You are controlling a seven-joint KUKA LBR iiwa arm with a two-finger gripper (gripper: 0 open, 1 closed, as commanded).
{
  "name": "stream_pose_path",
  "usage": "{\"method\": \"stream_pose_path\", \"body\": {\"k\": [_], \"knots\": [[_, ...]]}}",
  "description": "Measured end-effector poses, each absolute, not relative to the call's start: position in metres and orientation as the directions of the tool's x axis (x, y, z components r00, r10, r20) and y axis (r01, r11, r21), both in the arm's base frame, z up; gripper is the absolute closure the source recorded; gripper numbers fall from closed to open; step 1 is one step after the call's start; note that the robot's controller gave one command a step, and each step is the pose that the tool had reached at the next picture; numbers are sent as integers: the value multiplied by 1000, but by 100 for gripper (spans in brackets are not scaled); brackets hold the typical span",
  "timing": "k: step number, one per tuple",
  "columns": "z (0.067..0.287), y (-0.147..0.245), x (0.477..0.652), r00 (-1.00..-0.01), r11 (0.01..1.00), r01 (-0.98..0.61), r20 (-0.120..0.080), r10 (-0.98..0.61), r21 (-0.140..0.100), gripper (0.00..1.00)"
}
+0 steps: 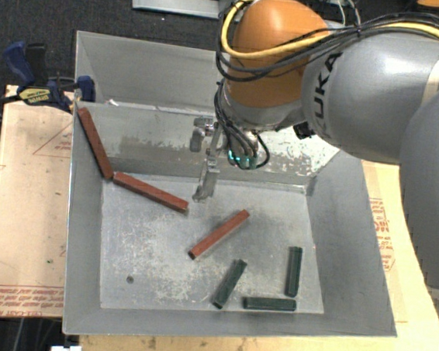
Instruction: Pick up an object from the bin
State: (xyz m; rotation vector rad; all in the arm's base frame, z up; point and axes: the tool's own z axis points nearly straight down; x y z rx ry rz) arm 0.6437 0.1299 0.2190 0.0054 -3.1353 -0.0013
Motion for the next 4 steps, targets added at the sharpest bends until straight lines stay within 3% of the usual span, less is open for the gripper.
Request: {"method": "stream_pose_path", "body": {"k": [1,2,3,4], "knots": [[224,129,645,-1000,1000,-1,-2,-1,2,0],[168,127,626,-1000,1000,21,-6,21,2,0],[100,113,621,-996,996,84,-4,84,3,0],[71,107,624,-988,988,157,-1,157,2,100]]}}
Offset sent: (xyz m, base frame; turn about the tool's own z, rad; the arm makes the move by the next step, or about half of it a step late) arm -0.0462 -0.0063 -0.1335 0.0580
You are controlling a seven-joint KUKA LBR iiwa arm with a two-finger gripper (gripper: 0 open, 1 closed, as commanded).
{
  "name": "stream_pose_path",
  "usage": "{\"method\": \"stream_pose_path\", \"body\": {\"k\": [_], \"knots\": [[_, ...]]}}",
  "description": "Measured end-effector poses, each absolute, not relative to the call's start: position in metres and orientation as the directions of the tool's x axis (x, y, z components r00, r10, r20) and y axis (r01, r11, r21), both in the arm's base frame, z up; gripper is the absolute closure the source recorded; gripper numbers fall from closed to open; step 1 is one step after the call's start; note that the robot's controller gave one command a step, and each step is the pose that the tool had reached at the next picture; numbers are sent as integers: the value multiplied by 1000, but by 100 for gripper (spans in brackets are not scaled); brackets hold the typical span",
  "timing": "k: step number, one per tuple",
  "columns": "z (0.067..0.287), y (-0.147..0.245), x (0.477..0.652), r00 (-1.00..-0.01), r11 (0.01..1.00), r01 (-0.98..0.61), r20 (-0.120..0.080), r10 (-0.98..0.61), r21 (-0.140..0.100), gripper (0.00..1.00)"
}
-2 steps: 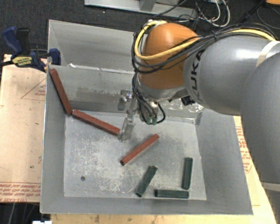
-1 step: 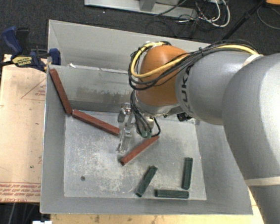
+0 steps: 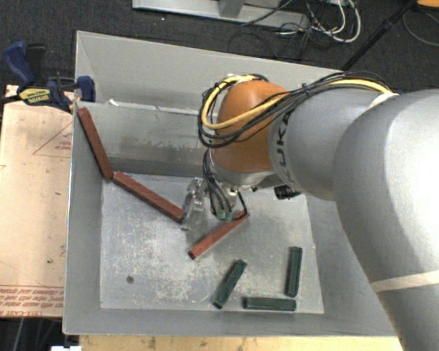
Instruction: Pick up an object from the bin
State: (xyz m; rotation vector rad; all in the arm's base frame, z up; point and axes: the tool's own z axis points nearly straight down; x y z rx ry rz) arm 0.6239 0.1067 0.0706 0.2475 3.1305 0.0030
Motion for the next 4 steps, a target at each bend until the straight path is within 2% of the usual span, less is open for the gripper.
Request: {"method": "stream_pose_path", "body": {"k": [1,2,3,4], "knots": [[70,107,624,-987,987,158,-1,158,2,0],[70,107,624,-987,987,158,-1,158,2,100],[71,107,624,-987,987,158,-1,158,2,100],[96,108,605,-997,997,-78,-2,-78,1,0]]}}
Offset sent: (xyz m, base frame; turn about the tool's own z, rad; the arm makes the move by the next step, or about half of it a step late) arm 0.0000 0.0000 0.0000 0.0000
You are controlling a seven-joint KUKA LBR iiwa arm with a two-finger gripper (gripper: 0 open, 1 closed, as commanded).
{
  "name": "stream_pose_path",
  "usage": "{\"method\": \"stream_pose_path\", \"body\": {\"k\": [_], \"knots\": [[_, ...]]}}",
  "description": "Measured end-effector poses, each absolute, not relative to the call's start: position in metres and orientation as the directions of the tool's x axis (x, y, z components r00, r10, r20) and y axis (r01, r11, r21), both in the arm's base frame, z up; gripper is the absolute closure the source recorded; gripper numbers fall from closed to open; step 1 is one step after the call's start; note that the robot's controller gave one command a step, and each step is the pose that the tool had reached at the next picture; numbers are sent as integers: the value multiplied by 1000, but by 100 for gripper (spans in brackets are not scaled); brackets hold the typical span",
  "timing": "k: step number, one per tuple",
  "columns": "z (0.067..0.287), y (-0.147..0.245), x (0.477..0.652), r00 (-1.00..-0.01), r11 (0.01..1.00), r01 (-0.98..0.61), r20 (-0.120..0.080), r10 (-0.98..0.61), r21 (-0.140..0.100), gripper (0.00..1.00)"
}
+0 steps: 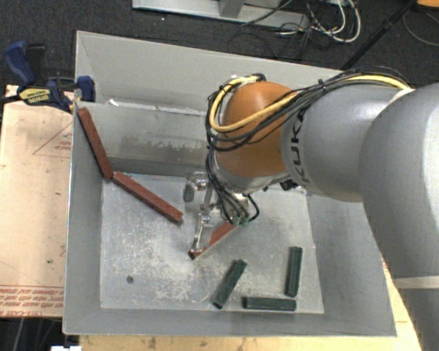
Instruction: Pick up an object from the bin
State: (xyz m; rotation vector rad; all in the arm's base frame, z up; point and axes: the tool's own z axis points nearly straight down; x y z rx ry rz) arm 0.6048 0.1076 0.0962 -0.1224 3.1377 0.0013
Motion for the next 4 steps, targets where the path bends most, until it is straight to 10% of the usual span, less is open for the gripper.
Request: {"method": "stream_pose_path", "body": {"k": [1,2,3,4], "knots": [[96,108,605,-997,997,-77,-1,-77,1,0],[72,137,640,-984,984,181,-3,181,3,100],[72,137,640,-984,984,181,-3,181,3,0],[73,137,641,-984,984,181,-3,181,2,100]]}}
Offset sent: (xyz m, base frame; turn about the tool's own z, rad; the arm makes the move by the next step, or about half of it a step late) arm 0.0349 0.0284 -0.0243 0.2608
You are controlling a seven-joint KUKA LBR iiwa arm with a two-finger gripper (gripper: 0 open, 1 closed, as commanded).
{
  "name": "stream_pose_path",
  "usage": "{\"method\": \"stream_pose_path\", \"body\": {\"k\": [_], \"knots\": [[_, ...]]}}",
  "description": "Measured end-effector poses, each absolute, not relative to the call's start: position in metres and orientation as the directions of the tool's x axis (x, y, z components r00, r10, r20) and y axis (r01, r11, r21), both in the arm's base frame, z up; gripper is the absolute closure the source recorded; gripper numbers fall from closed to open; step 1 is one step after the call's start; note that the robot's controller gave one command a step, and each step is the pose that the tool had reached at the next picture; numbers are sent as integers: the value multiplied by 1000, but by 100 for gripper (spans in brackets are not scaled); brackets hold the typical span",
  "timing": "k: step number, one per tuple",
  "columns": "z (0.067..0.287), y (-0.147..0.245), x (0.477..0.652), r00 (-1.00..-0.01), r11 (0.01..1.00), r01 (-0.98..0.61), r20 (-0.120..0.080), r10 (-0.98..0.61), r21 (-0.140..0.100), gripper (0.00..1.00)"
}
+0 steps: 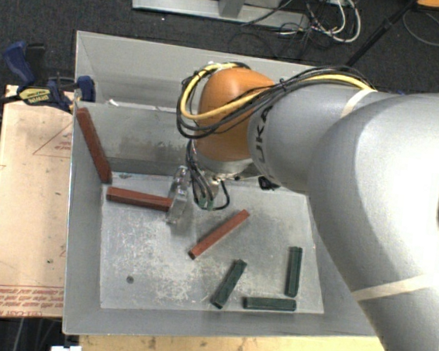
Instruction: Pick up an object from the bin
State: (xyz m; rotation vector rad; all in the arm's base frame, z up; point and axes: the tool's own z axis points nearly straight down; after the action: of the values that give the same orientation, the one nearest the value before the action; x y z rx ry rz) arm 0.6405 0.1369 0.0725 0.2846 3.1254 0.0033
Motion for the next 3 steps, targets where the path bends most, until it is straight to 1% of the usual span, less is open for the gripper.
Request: {"method": "stream_pose_path", "body": {"k": [1,2,3], "knots": [[73,137,641,-984,984,181,-3,181,2,100],[93,114,644,-993,993,115,1,115,1,100],[112,123,640,-997,997,81,-4,81,-1,100]]}}
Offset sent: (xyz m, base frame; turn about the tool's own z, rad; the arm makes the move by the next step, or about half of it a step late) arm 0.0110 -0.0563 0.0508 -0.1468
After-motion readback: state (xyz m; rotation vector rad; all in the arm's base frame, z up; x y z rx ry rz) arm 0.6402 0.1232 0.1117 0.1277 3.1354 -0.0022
